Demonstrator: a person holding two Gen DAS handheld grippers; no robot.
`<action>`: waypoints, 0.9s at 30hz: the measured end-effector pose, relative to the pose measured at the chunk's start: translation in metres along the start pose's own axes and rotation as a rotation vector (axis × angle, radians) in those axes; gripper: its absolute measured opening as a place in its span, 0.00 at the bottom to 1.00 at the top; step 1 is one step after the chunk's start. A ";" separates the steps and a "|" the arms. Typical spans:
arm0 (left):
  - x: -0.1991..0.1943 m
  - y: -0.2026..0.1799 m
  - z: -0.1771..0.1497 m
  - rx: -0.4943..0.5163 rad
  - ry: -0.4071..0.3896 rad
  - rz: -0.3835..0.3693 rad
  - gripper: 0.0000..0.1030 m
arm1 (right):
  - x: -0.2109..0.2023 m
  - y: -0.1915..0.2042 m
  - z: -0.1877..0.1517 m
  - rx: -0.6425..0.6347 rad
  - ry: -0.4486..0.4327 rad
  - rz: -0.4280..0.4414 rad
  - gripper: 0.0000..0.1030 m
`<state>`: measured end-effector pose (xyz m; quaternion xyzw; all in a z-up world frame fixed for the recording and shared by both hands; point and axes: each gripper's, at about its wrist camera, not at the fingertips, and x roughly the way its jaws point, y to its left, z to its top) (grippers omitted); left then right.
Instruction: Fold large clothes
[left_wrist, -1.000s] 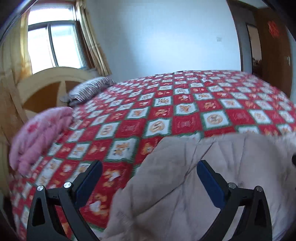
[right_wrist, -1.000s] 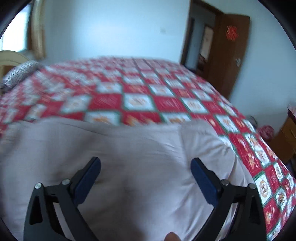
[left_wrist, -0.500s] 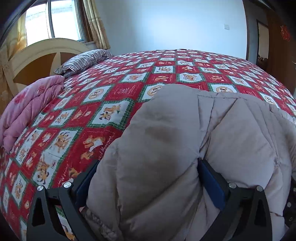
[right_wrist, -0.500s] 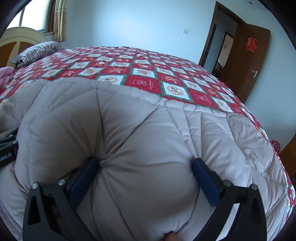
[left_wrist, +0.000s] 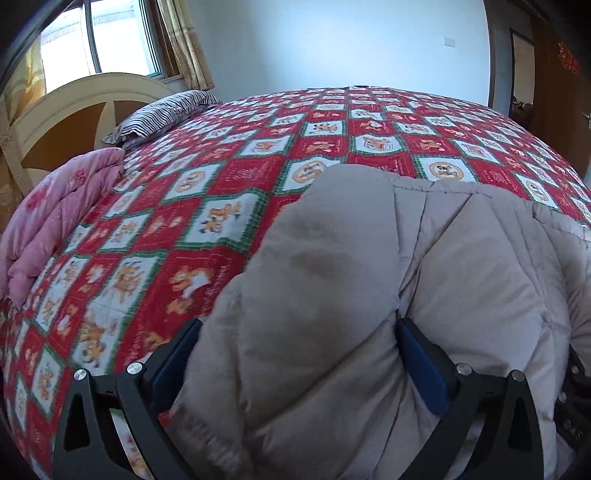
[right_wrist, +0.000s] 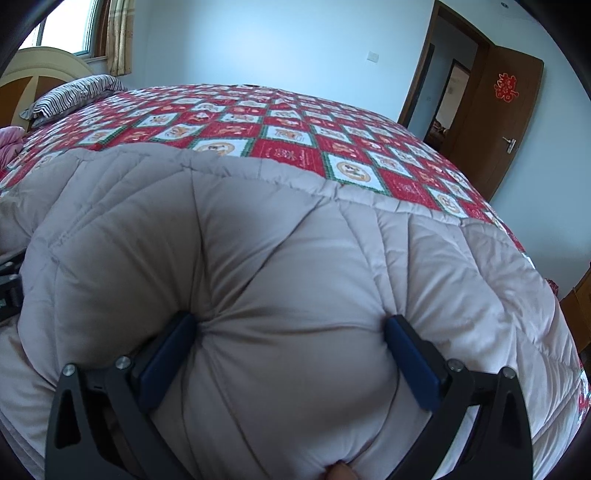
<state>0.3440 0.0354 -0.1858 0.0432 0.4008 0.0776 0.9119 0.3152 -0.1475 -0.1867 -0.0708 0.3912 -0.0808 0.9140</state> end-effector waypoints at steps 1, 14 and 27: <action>-0.008 0.003 -0.002 -0.002 -0.010 0.000 0.99 | 0.000 0.000 0.000 0.000 0.001 0.001 1.00; -0.069 0.082 -0.111 -0.213 0.019 -0.044 0.99 | -0.086 -0.023 -0.040 0.012 -0.125 -0.076 1.00; -0.061 0.069 -0.090 -0.282 0.014 -0.382 0.25 | -0.059 -0.011 -0.062 -0.003 -0.069 -0.075 1.00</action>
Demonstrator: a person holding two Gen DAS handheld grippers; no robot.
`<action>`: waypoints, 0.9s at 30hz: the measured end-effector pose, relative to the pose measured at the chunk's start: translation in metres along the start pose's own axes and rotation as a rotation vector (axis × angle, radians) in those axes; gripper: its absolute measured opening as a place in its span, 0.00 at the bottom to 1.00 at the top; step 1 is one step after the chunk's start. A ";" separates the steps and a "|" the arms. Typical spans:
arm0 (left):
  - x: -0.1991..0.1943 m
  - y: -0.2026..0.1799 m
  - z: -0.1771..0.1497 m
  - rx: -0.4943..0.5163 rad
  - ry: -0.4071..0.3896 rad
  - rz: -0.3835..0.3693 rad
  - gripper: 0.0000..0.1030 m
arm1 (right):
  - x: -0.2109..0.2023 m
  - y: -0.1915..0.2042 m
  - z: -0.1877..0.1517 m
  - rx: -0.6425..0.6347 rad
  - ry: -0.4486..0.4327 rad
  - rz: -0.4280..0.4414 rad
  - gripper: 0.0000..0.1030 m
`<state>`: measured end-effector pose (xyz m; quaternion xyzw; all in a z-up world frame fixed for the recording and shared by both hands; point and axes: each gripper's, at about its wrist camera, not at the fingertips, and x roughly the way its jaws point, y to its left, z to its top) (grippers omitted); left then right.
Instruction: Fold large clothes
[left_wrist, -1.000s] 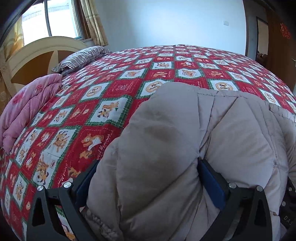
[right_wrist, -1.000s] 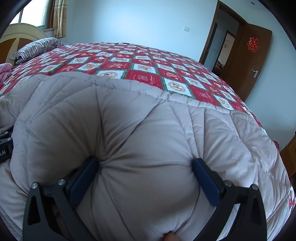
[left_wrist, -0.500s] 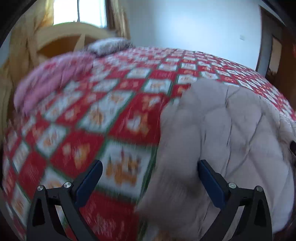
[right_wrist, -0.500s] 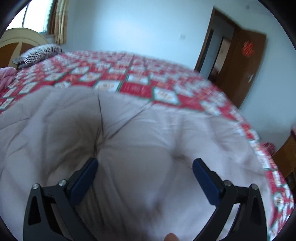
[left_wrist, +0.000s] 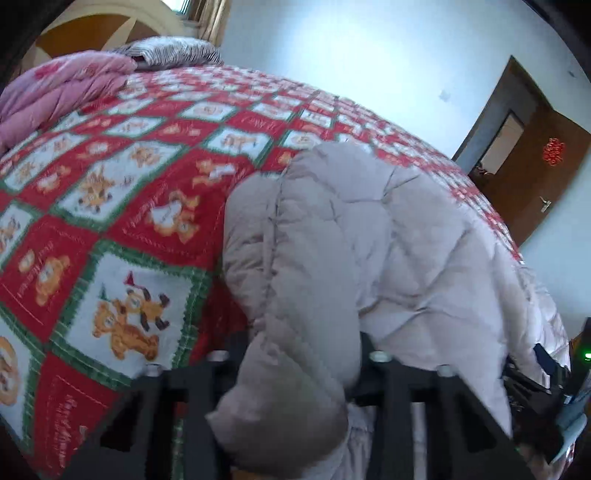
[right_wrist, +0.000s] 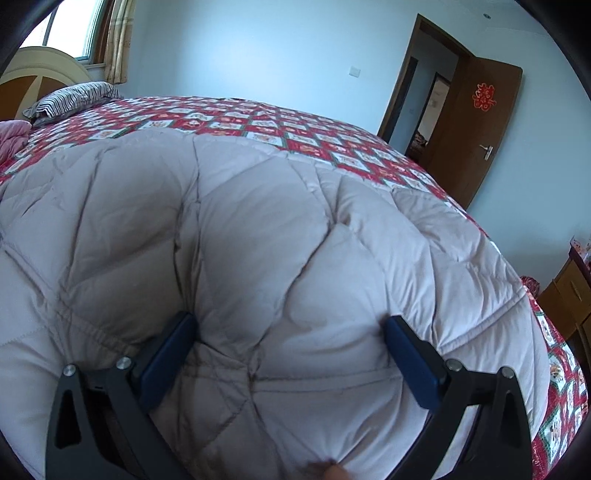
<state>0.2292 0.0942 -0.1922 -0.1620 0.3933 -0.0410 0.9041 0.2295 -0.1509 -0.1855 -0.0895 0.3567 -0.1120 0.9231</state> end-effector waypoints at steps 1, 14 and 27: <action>-0.007 -0.001 0.002 0.013 -0.018 -0.006 0.24 | -0.002 0.000 -0.001 -0.004 -0.002 -0.004 1.00; -0.107 0.018 0.035 0.134 -0.232 0.099 0.19 | -0.038 0.107 0.001 -0.209 -0.086 -0.032 0.82; -0.134 -0.172 0.044 0.572 -0.428 0.064 0.19 | -0.063 -0.137 -0.009 0.218 -0.063 0.039 1.00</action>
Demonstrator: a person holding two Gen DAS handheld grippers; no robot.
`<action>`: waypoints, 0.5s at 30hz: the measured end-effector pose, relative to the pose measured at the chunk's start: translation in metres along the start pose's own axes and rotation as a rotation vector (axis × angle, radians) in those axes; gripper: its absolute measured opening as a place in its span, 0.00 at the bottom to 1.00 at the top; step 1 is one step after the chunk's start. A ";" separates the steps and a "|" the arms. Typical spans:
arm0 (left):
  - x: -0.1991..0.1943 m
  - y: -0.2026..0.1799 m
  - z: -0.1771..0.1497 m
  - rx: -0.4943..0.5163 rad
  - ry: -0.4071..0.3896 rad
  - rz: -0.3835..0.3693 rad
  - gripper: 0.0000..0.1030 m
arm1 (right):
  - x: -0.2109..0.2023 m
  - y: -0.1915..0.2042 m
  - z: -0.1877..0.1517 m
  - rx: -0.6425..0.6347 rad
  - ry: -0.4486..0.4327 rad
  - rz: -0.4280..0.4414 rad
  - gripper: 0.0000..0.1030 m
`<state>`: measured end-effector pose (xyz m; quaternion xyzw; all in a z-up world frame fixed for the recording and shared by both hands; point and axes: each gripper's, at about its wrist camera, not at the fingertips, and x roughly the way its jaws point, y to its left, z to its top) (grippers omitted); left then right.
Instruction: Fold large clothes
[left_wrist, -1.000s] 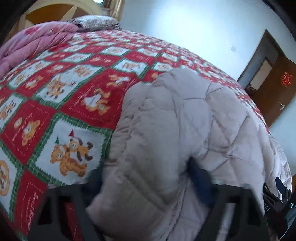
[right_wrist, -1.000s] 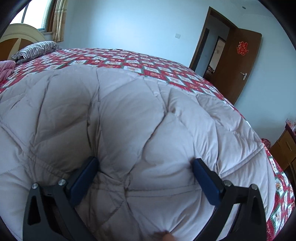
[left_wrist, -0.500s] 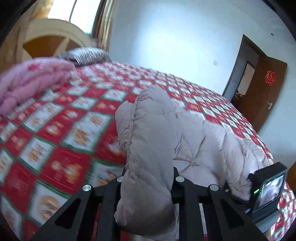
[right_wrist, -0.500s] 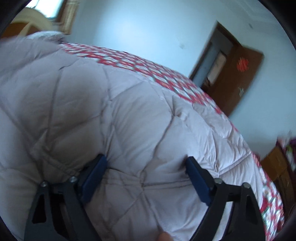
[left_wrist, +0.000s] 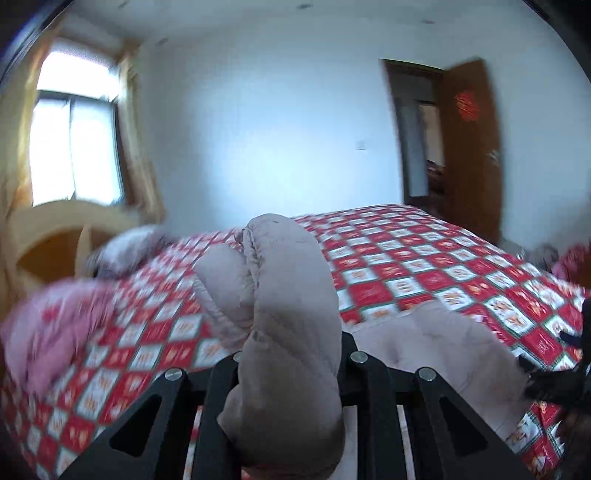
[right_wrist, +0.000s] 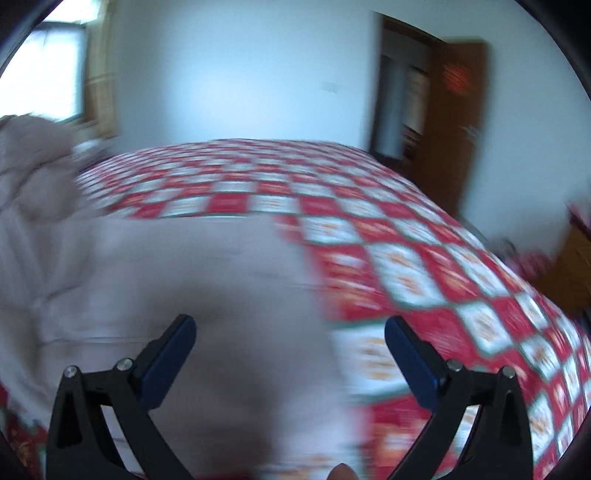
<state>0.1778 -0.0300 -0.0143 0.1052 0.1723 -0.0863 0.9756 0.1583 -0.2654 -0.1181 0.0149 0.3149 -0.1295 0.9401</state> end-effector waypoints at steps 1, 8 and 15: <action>0.004 -0.017 0.003 0.033 -0.004 -0.011 0.19 | 0.006 -0.029 -0.003 0.035 0.016 -0.049 1.00; 0.041 -0.172 -0.016 0.363 -0.008 -0.083 0.19 | 0.020 -0.151 -0.026 0.163 0.111 -0.235 1.00; 0.050 -0.265 -0.081 0.610 0.007 -0.129 0.19 | 0.023 -0.206 -0.055 0.269 0.150 -0.249 1.00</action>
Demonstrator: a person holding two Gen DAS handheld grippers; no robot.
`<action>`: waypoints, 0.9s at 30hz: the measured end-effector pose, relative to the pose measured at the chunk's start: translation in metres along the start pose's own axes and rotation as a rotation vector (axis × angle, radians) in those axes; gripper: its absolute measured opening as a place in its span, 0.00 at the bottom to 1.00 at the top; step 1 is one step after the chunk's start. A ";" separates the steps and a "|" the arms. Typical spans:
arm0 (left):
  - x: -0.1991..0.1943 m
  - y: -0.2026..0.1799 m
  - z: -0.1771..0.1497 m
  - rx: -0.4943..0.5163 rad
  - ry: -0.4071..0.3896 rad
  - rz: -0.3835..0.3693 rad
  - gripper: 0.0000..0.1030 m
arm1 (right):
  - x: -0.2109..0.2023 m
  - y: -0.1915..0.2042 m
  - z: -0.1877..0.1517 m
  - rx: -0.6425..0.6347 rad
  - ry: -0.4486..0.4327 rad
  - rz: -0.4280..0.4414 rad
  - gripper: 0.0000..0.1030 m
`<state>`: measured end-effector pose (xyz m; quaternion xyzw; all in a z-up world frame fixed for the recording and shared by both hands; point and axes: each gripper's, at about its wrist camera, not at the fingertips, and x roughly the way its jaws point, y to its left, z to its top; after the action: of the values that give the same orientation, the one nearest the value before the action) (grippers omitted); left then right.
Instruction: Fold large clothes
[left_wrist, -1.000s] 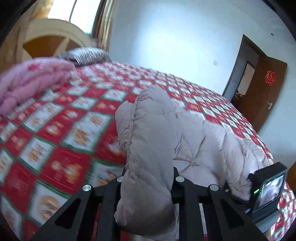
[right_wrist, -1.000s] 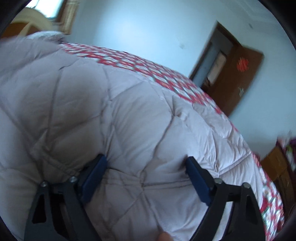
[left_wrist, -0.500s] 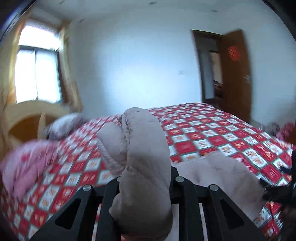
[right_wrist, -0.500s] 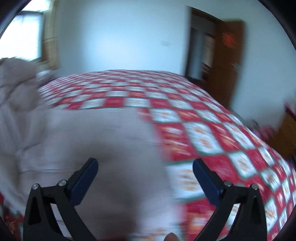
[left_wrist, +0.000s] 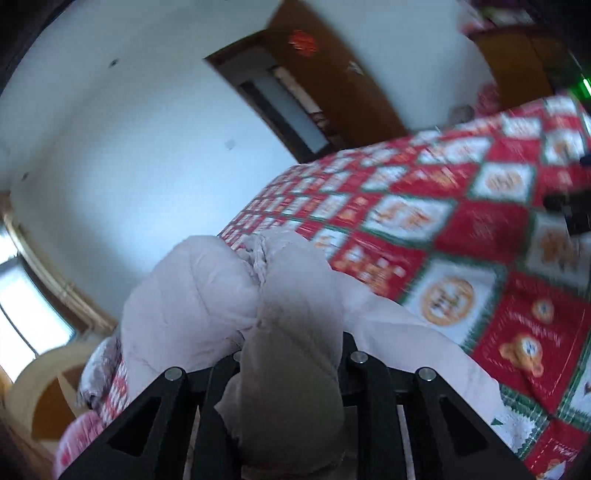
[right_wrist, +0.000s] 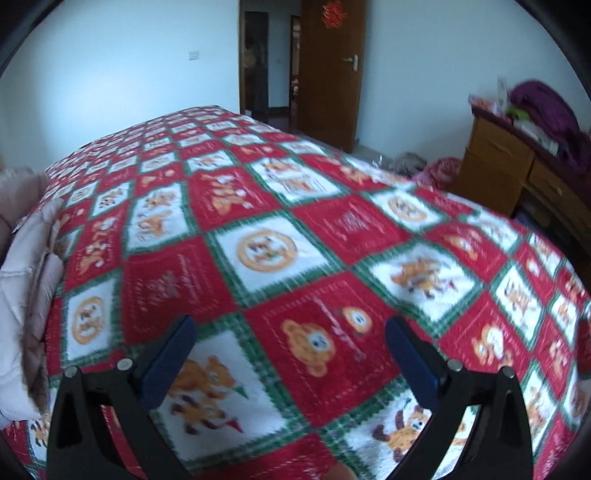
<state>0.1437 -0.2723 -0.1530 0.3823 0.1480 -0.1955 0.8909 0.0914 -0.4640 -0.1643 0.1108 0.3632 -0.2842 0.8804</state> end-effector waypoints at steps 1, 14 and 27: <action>0.001 -0.009 -0.003 0.030 -0.006 0.012 0.19 | 0.003 -0.002 -0.003 0.007 0.011 0.003 1.00; -0.076 0.017 0.035 -0.059 -0.146 0.109 0.92 | 0.011 0.011 -0.008 -0.003 0.021 0.038 1.00; 0.029 0.282 -0.112 -0.807 0.334 0.449 0.95 | -0.030 0.050 0.050 -0.058 -0.043 0.121 0.90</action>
<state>0.2861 -0.0188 -0.0635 0.0553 0.2667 0.1383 0.9522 0.1321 -0.4308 -0.1080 0.1008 0.3447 -0.2221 0.9065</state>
